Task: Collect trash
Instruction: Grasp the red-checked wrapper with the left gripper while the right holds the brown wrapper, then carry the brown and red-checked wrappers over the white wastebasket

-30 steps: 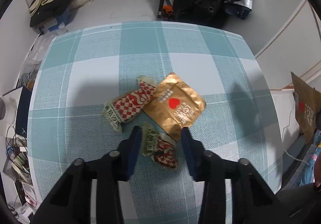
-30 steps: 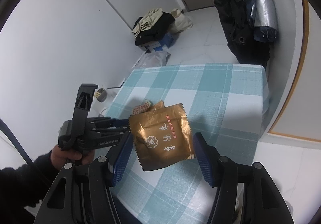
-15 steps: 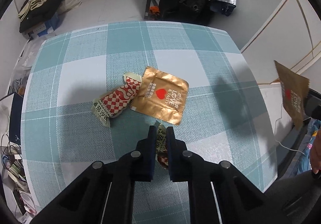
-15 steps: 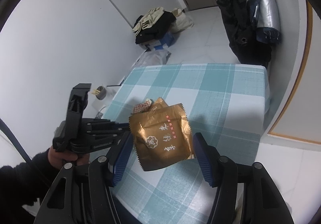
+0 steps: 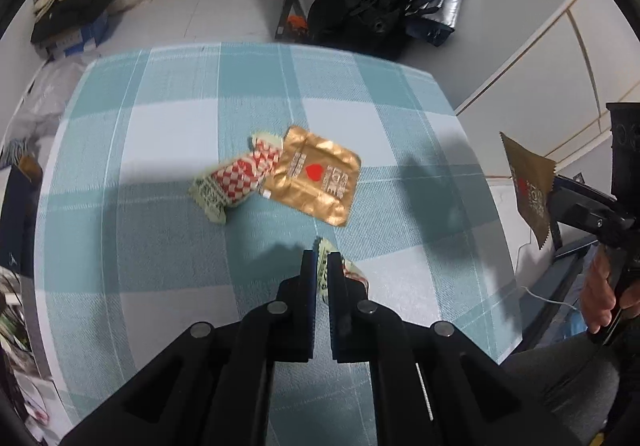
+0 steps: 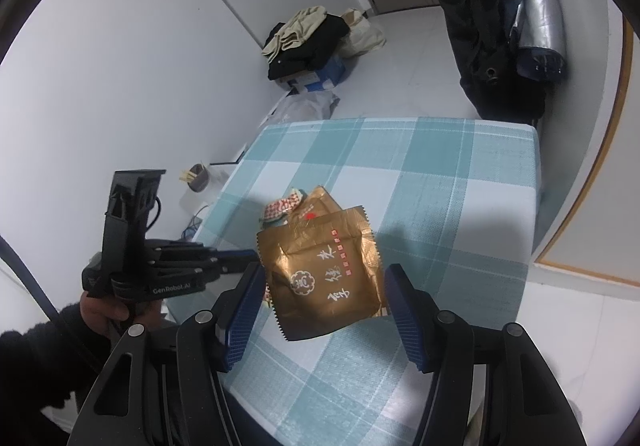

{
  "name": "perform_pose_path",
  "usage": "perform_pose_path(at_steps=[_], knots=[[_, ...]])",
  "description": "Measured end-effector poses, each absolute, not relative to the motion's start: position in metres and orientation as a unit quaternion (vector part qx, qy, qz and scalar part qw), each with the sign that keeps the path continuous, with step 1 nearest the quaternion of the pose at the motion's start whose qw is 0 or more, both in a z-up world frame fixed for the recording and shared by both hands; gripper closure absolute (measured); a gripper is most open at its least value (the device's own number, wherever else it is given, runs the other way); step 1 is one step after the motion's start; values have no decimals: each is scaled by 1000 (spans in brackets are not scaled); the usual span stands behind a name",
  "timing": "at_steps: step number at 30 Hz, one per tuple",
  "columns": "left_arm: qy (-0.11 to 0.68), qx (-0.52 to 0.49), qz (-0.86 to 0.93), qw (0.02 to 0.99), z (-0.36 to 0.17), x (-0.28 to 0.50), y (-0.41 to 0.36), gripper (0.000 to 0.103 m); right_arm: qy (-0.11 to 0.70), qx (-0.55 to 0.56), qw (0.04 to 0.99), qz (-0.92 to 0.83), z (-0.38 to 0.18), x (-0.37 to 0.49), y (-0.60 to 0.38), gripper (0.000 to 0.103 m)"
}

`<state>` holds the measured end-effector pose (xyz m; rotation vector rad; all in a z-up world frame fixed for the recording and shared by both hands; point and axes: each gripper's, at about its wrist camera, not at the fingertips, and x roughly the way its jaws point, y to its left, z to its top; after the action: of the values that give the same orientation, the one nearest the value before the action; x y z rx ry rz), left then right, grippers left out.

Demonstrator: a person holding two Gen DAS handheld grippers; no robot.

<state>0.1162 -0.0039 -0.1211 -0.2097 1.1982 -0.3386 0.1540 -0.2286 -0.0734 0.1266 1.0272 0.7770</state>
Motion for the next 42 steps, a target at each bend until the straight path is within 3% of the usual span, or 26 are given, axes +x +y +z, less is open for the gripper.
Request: perform_pose_path(at_steps=[1,3,5,7,17,18,20,30,42], knots=[[568,-104,-161,801,-124,117,-5,99,478,59,798,362,-73,154,-228,42],[580,-103,-159,792,-129,115,-8,84,478,58,798,362,-73,154,-228,42],[580,-100,-155,794,-131,113,-11,53,479,59,798,362,-73,154,-228,42],[576,-96,-155,797,-131,111,-15,50,479,59,798,362,-74,154,-229,42],[563,24,-136,815,-139,111,-42,51,479,58,798,361,-74,153,-232,42],[562,24,-137,815,-139,111,-41,53,479,60,799,359,-74,153,-232,41],[560,27,-139,816,-139,111,-41,75,478,63,800,356,-73,153,-232,41],[555,-19,-147,819,-128,109,-27,77,448,91,817,351,-41,134,-232,41],[493,-69,-139,856,-78,82,1,77,414,128,840,326,-9,82,-245,41]])
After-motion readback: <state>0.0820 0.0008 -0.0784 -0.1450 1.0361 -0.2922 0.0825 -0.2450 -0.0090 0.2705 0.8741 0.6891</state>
